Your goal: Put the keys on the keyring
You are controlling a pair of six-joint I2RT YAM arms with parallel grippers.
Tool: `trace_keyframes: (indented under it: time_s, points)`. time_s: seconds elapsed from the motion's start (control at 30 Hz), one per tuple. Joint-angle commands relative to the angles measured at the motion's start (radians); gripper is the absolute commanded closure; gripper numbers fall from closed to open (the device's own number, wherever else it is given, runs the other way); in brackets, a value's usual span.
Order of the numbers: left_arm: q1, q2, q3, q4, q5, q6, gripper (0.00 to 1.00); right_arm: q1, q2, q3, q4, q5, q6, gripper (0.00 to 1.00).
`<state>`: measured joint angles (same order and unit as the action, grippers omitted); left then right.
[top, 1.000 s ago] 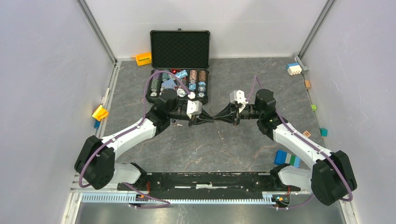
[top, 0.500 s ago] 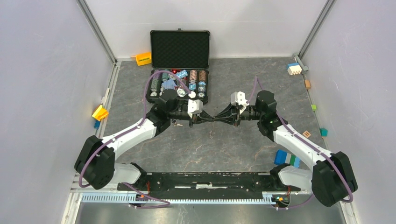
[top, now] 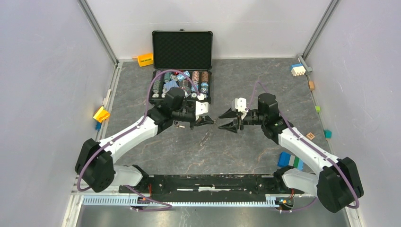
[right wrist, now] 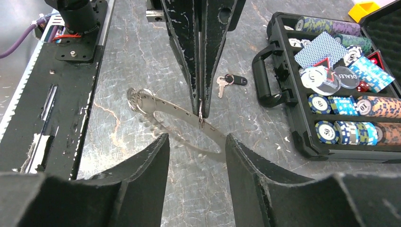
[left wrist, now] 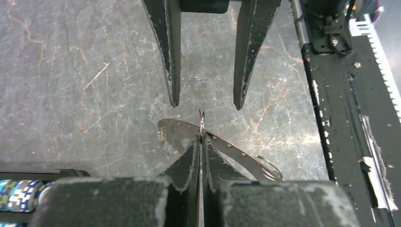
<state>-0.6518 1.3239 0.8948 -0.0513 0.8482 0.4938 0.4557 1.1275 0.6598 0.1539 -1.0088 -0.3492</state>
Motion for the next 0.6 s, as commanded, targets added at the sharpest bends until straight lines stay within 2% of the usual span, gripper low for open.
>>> trace_keyframes:
  time_s: [0.0, 0.23, 0.43, 0.57]
  points:
    - [-0.043, -0.034, 0.100, -0.196, -0.120, 0.159, 0.98, 0.000, 0.015, 0.048, -0.016, -0.015, -0.017, 0.48]
    - [-0.086, -0.016, 0.136, -0.278, -0.236, 0.209, 0.98, 0.000, 0.022, 0.043, 0.013, -0.021, 0.007, 0.56]
    - [-0.094, -0.015, 0.133, -0.254, -0.229, 0.188, 0.98, -0.001, 0.026, 0.028, 0.031, -0.020, 0.018, 0.60]
    - [-0.094, -0.031, 0.085, -0.169, -0.191, 0.157, 0.98, 0.001, 0.035, 0.013, 0.059, -0.046, 0.039, 0.60]
